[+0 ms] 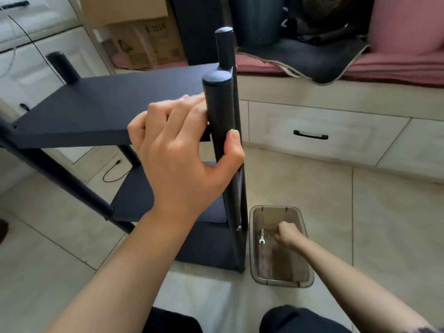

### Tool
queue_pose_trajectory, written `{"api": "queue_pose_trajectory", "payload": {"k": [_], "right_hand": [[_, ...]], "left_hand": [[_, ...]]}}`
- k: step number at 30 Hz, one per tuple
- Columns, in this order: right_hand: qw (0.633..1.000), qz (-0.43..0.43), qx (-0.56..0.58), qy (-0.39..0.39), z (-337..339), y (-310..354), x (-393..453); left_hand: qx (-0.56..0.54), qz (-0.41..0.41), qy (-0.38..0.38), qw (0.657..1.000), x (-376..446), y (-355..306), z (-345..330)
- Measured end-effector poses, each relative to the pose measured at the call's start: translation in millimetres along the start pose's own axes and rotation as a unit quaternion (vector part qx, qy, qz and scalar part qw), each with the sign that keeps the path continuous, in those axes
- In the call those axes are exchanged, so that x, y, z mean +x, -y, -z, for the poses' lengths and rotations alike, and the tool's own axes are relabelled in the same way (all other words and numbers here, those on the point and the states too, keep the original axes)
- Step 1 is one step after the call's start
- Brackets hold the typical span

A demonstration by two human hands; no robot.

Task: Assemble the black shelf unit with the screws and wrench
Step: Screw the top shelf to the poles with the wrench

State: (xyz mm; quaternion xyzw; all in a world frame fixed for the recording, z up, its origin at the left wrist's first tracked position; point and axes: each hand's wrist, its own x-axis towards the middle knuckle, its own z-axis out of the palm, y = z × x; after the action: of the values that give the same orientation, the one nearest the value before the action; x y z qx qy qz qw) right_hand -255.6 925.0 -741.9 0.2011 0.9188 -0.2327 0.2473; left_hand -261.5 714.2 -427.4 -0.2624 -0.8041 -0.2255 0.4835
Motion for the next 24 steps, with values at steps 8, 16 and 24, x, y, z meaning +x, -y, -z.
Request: {"api": "queue_pose_trajectory", "payload": {"k": [8,16,24], "right_hand": [[0.998,-0.027,-0.059,-0.007,-30.0,-13.3,38.5],[0.995,-0.016,-0.083,-0.054,-53.3,-20.1,48.7],[0.995,-0.010,-0.089,-0.053,-56.8,-24.6,52.1]], "left_hand": [[-0.001,0.006,0.007,1.000,-0.6,-1.9,-0.3],[-0.009,0.010,0.001,1.000,-1.5,-3.6,-4.8],[-0.025,0.009,-0.005,1.000,1.8,-7.0,-3.8]]}}
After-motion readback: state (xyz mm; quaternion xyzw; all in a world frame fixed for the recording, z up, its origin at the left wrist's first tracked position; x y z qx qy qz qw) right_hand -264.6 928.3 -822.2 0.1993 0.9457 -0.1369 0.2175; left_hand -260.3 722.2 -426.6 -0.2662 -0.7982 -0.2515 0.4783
